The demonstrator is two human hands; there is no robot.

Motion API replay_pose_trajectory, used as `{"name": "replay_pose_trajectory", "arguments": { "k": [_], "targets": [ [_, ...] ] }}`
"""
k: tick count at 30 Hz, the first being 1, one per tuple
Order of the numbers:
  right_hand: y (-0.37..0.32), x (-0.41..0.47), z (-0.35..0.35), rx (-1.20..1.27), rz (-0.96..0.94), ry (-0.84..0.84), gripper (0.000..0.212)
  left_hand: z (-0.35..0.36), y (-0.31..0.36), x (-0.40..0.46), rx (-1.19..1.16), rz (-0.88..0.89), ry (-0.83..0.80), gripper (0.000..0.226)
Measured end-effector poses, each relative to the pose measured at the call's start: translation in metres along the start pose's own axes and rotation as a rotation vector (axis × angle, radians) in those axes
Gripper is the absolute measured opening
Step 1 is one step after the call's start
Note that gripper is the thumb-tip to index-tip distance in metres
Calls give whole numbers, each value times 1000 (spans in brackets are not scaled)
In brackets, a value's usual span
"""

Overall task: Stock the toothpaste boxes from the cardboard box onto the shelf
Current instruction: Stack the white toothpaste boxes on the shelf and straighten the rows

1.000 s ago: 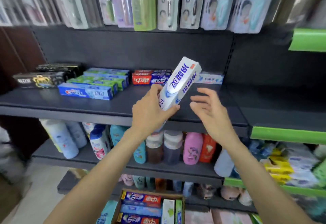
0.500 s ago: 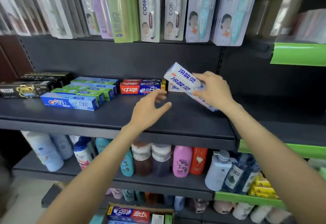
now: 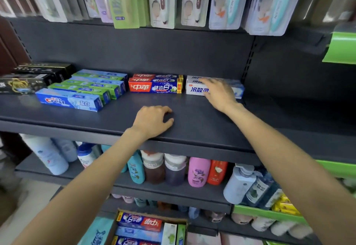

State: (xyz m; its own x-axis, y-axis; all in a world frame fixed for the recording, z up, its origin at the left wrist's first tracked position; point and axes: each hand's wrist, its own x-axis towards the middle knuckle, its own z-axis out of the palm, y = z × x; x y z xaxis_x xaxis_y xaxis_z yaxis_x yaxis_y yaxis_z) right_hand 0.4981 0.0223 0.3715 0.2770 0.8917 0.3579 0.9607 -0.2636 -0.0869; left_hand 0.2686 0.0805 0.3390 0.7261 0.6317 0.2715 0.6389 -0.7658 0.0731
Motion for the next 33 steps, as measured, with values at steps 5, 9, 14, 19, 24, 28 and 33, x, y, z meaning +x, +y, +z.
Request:
{"name": "replay_pose_trajectory", "arguments": {
  "k": [5, 9, 14, 19, 24, 28, 33],
  "targets": [
    [-55, -88, -16, 217, -71, 164, 28, -8, 14, -38, -203, 31, 293, 34],
    [-104, -170, -5, 396, -127, 277, 20, -7, 23, -111, -505, 46, 530, 30],
    [-146, -241, 61, 440, -83, 78, 20, 48, -13, -204, -614, 0, 448, 23],
    [-164, -299, 151, 258, 39, -494, 26, 134, -70, -278, -408, -41, -173, 27],
    [-175, -352, 230, 220, 58, -788, 36, 209, -97, -323, -122, 92, -672, 62],
    [-185, -378, 275, 288, 91, -806, 36, 258, -102, -348, -142, -20, -834, 70],
    [-198, -388, 318, 327, 26, -798, 41, 291, -108, -366, -163, 47, -841, 46]
  ]
}}
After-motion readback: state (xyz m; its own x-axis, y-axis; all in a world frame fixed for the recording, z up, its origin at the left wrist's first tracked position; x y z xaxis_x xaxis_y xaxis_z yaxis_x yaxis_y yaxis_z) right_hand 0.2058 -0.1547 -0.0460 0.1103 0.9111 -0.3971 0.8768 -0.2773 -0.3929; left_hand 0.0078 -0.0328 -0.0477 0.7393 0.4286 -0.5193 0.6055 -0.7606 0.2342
